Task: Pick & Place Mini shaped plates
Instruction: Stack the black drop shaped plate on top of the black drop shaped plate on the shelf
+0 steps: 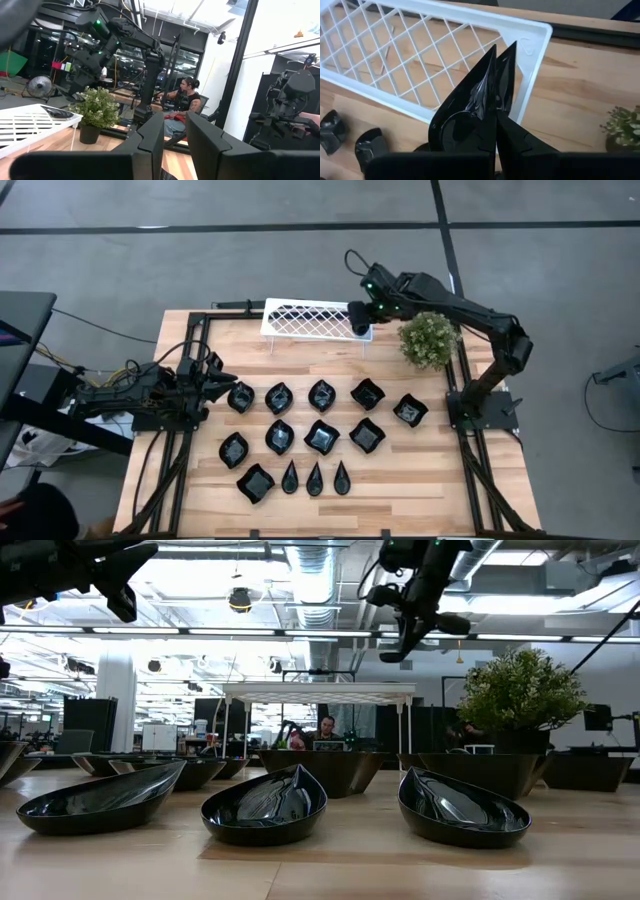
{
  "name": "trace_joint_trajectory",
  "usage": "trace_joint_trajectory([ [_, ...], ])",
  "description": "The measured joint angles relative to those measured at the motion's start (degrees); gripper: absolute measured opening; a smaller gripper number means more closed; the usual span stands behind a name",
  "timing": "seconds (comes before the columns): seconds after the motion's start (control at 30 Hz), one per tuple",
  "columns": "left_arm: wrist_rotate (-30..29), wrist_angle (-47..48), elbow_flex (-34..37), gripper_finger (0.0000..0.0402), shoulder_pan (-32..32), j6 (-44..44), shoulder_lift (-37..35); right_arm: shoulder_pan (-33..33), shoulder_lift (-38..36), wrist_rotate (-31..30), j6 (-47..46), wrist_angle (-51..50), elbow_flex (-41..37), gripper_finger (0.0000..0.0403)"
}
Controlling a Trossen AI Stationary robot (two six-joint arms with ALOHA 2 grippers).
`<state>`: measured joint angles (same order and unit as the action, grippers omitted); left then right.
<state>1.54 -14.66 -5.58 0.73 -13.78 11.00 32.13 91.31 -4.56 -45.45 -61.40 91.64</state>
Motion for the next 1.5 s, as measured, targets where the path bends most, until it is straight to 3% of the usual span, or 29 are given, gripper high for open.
trace_joint_trajectory([
  [1.5,0.0,0.0,0.0,0.0082,0.0,0.0,0.0,0.3,0.0,-3.1,-1.1,-2.6,-0.2,0.0],
])
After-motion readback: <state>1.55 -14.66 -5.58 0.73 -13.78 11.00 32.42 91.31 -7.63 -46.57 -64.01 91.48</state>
